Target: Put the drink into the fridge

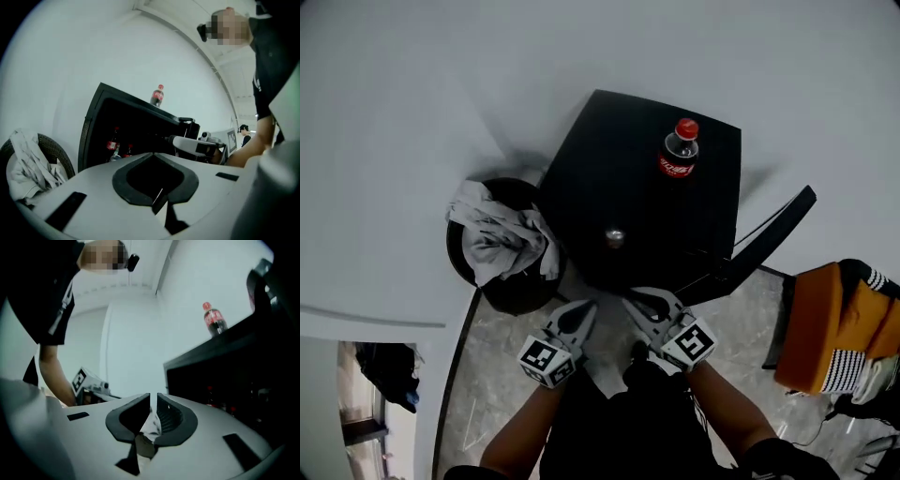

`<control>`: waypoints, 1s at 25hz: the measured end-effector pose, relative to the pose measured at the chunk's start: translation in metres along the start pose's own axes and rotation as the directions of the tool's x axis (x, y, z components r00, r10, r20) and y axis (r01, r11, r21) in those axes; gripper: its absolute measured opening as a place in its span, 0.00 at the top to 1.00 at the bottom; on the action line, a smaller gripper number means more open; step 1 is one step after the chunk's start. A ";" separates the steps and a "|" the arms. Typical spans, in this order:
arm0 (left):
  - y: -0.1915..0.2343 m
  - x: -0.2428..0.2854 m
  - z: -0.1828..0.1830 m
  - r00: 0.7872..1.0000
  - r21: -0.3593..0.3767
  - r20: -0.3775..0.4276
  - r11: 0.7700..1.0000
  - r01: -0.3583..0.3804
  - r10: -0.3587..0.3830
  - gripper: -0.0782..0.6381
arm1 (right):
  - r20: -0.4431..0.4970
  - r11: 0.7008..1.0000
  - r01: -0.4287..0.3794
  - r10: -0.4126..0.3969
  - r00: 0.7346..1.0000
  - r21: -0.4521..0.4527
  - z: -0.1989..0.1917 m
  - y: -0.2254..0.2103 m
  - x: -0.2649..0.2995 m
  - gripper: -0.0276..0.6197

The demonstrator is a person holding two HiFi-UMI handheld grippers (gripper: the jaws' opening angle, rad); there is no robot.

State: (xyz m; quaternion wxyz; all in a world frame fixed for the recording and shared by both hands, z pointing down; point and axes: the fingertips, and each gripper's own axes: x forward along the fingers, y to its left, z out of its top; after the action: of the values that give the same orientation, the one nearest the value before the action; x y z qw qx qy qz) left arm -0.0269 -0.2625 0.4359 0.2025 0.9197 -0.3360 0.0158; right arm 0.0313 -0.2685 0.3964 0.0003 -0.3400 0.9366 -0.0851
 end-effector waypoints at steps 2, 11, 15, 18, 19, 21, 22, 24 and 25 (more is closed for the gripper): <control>-0.022 -0.008 0.019 0.999 -0.010 0.027 1.000 -0.024 0.024 0.88 | 0.030 0.995 -0.101 0.101 0.994 0.012 0.028 0.013 -0.015 0.89; -0.102 -0.092 0.025 0.983 -0.092 0.101 0.983 0.160 -0.151 0.88 | -0.026 0.976 -0.145 0.143 0.989 -0.164 0.095 0.047 -0.077 0.92; -0.124 -0.123 0.040 0.965 -0.033 0.160 0.976 0.214 -0.206 0.88 | 0.132 0.939 0.021 0.026 0.991 -0.345 0.180 0.079 -0.134 0.92; -0.149 -0.165 0.032 0.954 -0.025 0.179 0.968 0.251 -0.242 0.88 | 0.238 0.911 0.090 0.009 0.971 -0.401 0.222 0.133 -0.177 0.92; -0.157 -0.180 0.028 0.949 -0.031 0.185 0.964 0.266 -0.256 0.88 | 0.246 0.912 0.090 0.012 0.969 -0.399 0.226 0.150 -0.185 0.92; -0.172 -0.211 0.018 0.942 -0.032 0.195 0.958 0.284 -0.273 0.88 | 0.218 0.922 0.066 0.021 0.976 -0.382 0.212 0.178 -0.188 0.92; -0.179 -0.226 0.013 0.940 -0.032 0.200 0.958 0.287 -0.275 0.88 | 0.185 0.929 0.054 0.016 0.983 -0.366 0.196 0.190 -0.187 0.92; -0.191 -0.253 0.002 0.939 -0.040 0.211 0.958 0.285 -0.271 0.88 | 0.108 0.947 0.041 -0.007 0.994 -0.320 0.157 0.209 -0.189 0.92; -0.196 -0.264 -0.003 0.939 -0.043 0.214 0.958 0.283 -0.268 0.88 | 0.074 0.957 0.036 -0.015 0.997 -0.289 0.140 0.217 -0.192 0.92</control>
State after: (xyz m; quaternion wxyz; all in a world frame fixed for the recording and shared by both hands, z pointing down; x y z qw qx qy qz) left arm -0.1080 0.0357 0.3239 0.2006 0.9463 -0.2233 -0.1201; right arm 0.0484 -0.0048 0.2131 -0.0172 -0.3512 0.9339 0.0655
